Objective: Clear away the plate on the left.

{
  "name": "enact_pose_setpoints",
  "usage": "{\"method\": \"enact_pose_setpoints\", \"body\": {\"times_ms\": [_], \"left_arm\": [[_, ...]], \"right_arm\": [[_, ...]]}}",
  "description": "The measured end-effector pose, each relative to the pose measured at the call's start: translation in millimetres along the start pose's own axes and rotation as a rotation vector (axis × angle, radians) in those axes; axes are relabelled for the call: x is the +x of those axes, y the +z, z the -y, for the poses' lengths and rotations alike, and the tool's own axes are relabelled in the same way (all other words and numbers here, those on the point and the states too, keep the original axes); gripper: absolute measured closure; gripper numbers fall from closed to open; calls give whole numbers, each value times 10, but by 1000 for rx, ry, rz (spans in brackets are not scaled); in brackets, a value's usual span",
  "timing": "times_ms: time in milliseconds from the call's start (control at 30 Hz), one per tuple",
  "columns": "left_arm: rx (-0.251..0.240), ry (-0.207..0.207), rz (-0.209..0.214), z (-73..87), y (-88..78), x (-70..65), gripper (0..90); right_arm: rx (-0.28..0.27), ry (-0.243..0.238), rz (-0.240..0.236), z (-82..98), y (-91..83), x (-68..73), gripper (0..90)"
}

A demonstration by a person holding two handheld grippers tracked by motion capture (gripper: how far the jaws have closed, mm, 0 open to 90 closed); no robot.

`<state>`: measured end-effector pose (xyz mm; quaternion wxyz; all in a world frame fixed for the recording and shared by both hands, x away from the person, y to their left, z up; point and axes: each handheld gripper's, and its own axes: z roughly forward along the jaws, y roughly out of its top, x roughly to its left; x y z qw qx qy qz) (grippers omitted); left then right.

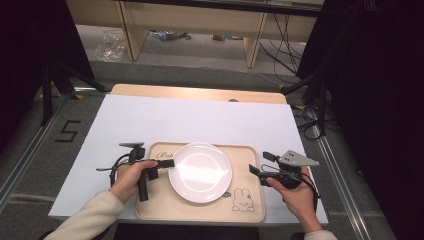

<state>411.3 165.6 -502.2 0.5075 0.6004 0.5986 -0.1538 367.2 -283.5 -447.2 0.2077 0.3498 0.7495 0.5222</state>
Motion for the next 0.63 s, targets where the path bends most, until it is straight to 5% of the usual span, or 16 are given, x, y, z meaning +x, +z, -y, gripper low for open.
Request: {"method": "enact_pose_setpoints", "body": {"times_ms": [67, 100, 167, 233, 267, 300, 333, 400, 433, 633], "left_arm": [[6, 37, -34, 5, -2, -5, 806], [-9, 102, -80, 8, -22, -13, 755], [-39, 207, -105, -10, -77, -57, 653], [-89, 359, -133, -29, -152, -125, 531], [-89, 359, -133, -29, -152, -125, 481], [-123, 451, -152, -42, -207, -163, 431], [-168, 535, -168, -58, -287, -223, 393], [-210, 629, -188, -55, -380, -283, 355], [-227, 679, -191, -47, -425, -304, 346], [-265, 775, -188, 19, -601, -336, 319]], "right_arm": [[7, 6, 0, 1, -5, 5, 251], [22, 5, -5, -4, -16, 3, 250], [14, -9, -12, -4, -12, -5, 250], [-2, -5, -10, 1, -2, -3, 249], [-2, -5, -10, 1, -2, -3, 249], [17, -4, -1, -2, -22, -9, 249], [18, -5, -1, -1, -21, -9, 249], [21, 0, -3, 1, -22, -4, 249], [8, -43, -1, -2, -10, -31, 249], [6, -3, -10, 13, -8, -18, 249]]}}
